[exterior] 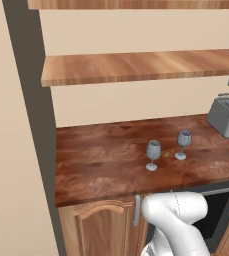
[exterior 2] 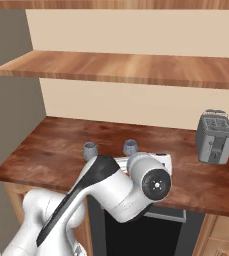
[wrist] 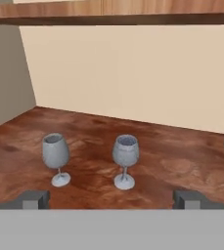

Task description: Retrieve the wine glasses from the counter and place one next to each plate.

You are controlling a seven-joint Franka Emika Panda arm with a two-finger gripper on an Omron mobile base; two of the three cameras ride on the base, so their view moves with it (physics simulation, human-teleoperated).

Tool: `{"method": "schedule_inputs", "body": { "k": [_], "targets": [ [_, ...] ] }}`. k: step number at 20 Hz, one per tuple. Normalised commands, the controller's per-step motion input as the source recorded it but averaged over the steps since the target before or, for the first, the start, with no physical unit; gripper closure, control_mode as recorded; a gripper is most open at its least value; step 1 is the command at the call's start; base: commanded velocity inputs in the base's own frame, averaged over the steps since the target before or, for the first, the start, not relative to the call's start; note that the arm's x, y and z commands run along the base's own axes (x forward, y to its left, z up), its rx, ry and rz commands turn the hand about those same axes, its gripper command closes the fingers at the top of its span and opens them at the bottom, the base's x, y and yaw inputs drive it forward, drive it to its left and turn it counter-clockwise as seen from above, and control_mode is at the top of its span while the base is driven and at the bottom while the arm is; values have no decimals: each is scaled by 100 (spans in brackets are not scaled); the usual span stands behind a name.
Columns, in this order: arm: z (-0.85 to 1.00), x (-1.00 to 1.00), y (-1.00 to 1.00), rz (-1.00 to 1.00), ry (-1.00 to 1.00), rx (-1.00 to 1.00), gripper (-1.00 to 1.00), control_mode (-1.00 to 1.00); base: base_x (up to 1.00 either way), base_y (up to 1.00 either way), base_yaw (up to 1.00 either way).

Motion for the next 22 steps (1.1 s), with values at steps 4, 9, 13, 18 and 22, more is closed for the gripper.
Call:
{"method": "schedule_inputs", "body": {
  "k": [4, 9, 13, 18, 22],
  "targets": [
    [-5, 38, 0, 1, 5, 0, -100, -100, 0, 0, 0],
    [-14, 22, -2, 13, 0, 0, -100, -100, 0, 0, 0],
    [-27, 19, 0, 20, 0, -2, -100, -100, 0, 0, 0],
    [-27, 19, -1, 16, 0, 0, -100, -100, 0, 0, 0],
    [-23, 23, 0, 12, 0, 0, -100, -100, 0, 0, 0]
  ]
}}
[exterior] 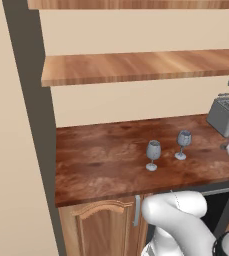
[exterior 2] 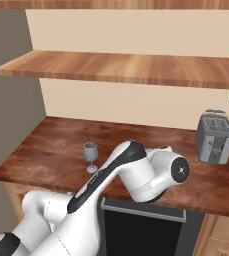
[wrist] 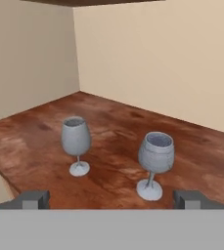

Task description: Retrieve the wine glasses from the counter and place one next to each plate.

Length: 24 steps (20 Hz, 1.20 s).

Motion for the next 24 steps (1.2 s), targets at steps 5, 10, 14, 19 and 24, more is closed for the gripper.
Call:
{"method": "schedule_inputs", "body": {
  "k": [5, 10, 14, 19, 24],
  "targets": [
    [-21, 26, 0, 9, 0, 0, -100, -100, 0, 0, 0],
    [-28, 37, 0, 9, 5, 0, -100, -100, 0, 0, 0],
    [-23, 35, 0, 11, 4, 0, -100, -100, 0, 0, 0],
    [-13, 29, 0, 12, 1, 0, -100, -100, 0, 0, 0],
    [-12, 28, 0, 11, 0, 0, -100, -100, 0, 0, 0]
  ]
}}
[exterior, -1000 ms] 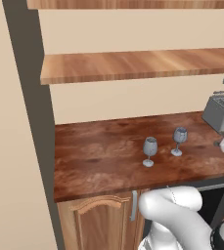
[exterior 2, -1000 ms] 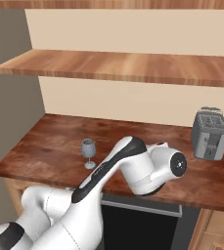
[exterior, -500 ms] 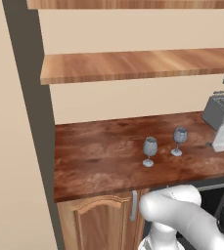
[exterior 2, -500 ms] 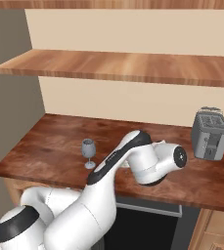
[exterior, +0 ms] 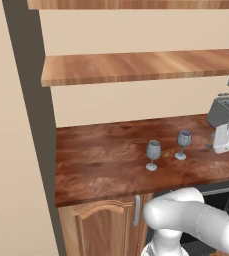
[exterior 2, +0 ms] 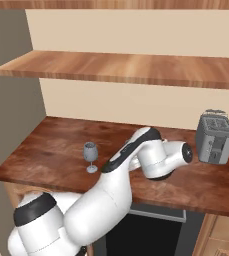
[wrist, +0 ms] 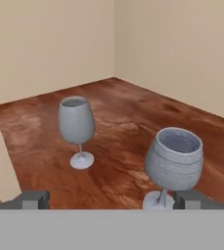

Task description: Retrieve the wine glasses from the counter and place one next to each plate.

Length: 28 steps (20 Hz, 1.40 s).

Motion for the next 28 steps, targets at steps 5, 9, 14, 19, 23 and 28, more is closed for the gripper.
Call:
{"method": "schedule_inputs", "body": {
  "k": [5, 9, 14, 19, 23, 28],
  "targets": [
    [-27, 23, 0, 5, 0, 0, -100, -100, 0, 0, 0],
    [-34, 16, 4, 0, 0, 0, -100, -100, 0, 0, 0],
    [-37, 25, 0, 0, 0, 2, -100, -100, 0, 0, 0],
    [-22, 35, 0, 0, 1, 1, -100, -100, 0, 0, 0],
    [-10, 37, 0, 0, 4, 1, -100, -100, 0, 0, 0],
    [-18, 22, 0, 0, 4, 1, -100, -100, 0, 0, 0]
  ]
}}
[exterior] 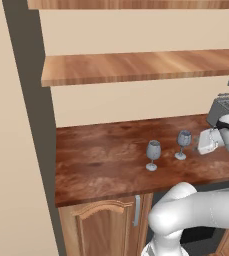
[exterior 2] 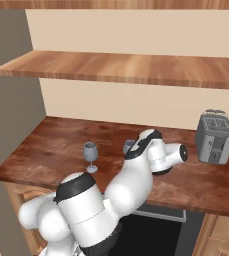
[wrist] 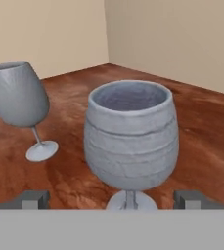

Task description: Retrieve the wine glasses from the counter and place one next to each plate.

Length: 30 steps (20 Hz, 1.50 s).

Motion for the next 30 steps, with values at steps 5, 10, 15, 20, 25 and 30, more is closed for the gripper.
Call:
{"method": "schedule_inputs", "body": {
  "k": [5, 10, 15, 20, 25, 30],
  "targets": [
    [-32, 1, 0, 0, 5, 2, -100, -100, 0, 0, 0],
    [-15, 15, 4, 0, 0, 1, -100, -100, 0, 0, 0],
    [-19, 19, 12, 0, 0, 1, -100, -100, 0, 0, 0],
    [-33, 5, 2, 0, 0, 5, -100, -100, 0, 0, 0],
    [-13, 7, 0, 0, 0, 3, -100, -100, 0, 0, 0],
    [-3, 15, 0, 0, 0, 0, -100, -100, 0, 0, 0]
  ]
}}
